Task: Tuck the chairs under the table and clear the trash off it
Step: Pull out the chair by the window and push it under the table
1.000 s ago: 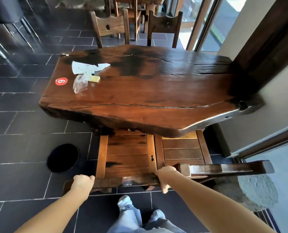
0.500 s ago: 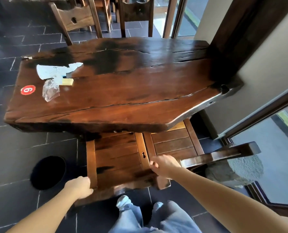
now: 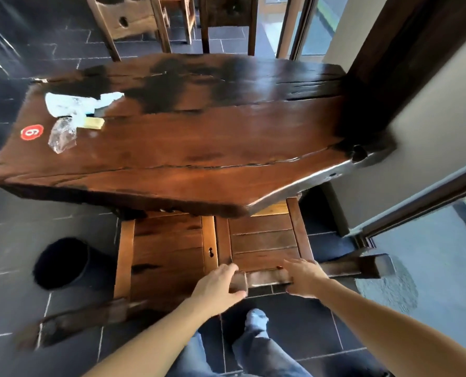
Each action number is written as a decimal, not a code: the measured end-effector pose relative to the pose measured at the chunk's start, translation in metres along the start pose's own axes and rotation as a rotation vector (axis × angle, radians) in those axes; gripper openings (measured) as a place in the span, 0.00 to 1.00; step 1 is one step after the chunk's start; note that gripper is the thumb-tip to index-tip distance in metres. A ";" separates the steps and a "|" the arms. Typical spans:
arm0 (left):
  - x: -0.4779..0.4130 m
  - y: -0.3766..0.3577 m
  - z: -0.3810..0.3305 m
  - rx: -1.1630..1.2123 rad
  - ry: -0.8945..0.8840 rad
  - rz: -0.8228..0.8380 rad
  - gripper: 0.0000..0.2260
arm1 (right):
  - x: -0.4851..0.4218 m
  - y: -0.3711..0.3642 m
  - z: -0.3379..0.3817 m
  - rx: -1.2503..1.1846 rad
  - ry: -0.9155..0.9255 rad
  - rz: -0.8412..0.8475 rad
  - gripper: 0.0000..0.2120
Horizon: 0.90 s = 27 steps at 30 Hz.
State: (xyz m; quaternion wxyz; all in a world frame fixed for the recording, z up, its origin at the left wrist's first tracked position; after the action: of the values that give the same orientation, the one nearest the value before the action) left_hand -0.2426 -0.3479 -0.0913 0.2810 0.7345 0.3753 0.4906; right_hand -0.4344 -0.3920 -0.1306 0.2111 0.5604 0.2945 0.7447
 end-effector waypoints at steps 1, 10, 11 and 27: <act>-0.004 0.000 -0.004 -0.051 0.021 -0.011 0.28 | -0.003 0.004 -0.013 0.024 -0.022 0.000 0.34; -0.007 -0.005 -0.006 -0.247 0.208 0.009 0.28 | -0.012 0.006 -0.034 0.079 -0.013 -0.028 0.26; -0.007 -0.003 -0.006 -0.250 0.208 0.018 0.29 | -0.012 0.007 -0.033 0.093 -0.010 -0.022 0.27; 0.007 -0.010 -0.018 -0.343 0.106 0.063 0.32 | 0.000 -0.006 -0.030 0.173 -0.023 -0.006 0.23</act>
State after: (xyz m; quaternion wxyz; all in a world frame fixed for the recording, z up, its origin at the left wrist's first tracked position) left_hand -0.2605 -0.3357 -0.0894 0.3666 0.6603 0.2774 0.5939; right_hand -0.4629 -0.3933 -0.1403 0.1677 0.5843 0.3567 0.7094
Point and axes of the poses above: each hand's wrist, its own x-axis away from the middle knuckle, its own y-axis out of the back of the hand, z = x × y, the point moved 10 cm from there along -x, towards the middle knuckle, and after that the axes turned 9 degrees about -x, right-handed, at the moved point
